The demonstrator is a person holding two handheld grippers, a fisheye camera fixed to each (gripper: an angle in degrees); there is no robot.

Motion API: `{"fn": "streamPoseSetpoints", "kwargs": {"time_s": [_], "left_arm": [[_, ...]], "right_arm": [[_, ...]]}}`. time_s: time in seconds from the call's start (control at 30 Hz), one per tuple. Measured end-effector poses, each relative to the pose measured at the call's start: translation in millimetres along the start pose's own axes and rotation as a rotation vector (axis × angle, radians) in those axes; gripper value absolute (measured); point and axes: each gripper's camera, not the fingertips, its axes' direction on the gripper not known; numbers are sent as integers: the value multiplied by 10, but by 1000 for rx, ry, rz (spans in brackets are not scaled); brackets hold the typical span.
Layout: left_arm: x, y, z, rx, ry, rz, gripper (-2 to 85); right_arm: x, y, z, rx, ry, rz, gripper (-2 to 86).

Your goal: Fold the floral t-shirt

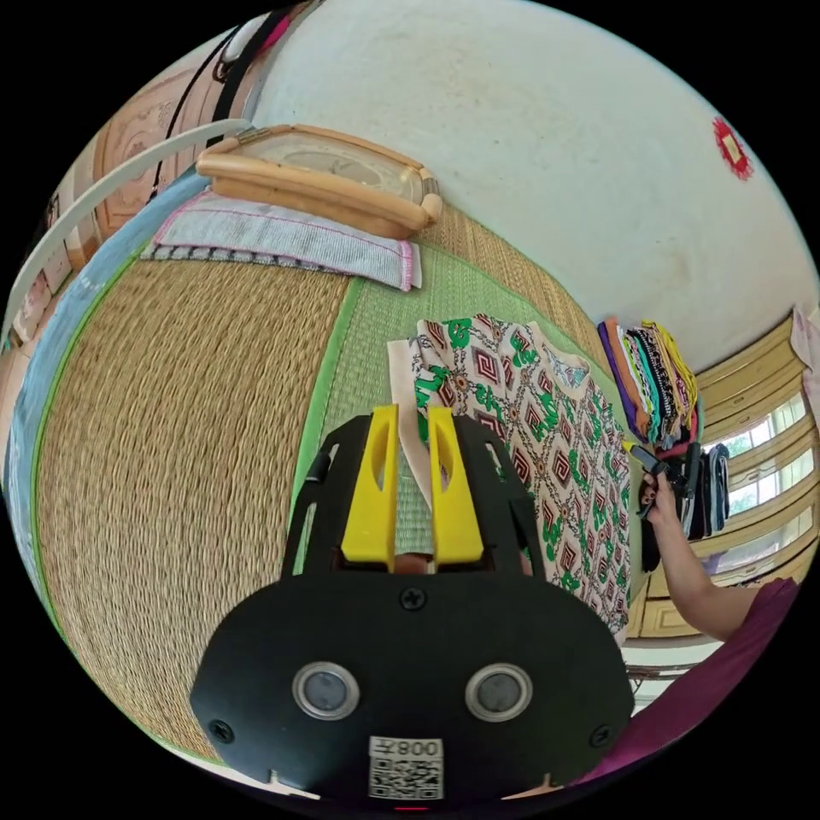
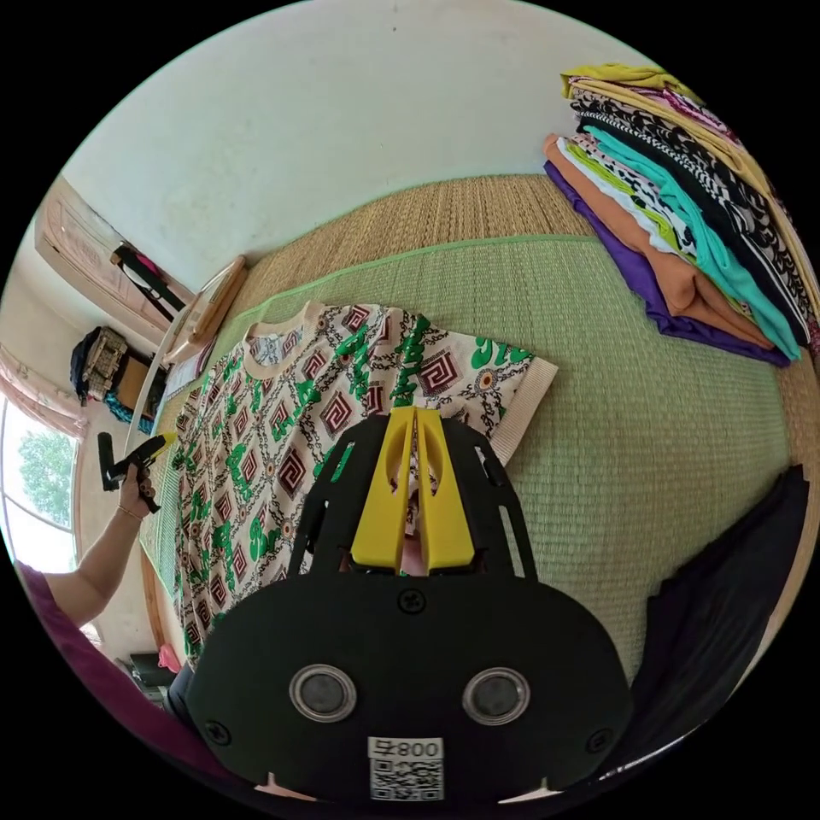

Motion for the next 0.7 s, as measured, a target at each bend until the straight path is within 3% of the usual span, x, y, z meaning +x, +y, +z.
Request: {"fn": "streamPoseSetpoints", "kwargs": {"time_s": [0.13, 0.33, 0.53, 0.7], "left_arm": [[56, -38, -115, -20, -37, -14, 17], [236, 257, -911, 208, -97, 23, 16], [218, -126, -601, 36, -29, 33, 63], [332, -269, -512, -3, -97, 22, 33]], "right_arm": [[100, 103, -84, 15, -13, 43, 3], [254, 168, -347, 93, 36, 95, 21], [392, 15, -475, 149, 85, 143, 62], [390, -300, -311, 82, 185, 129, 64]]}}
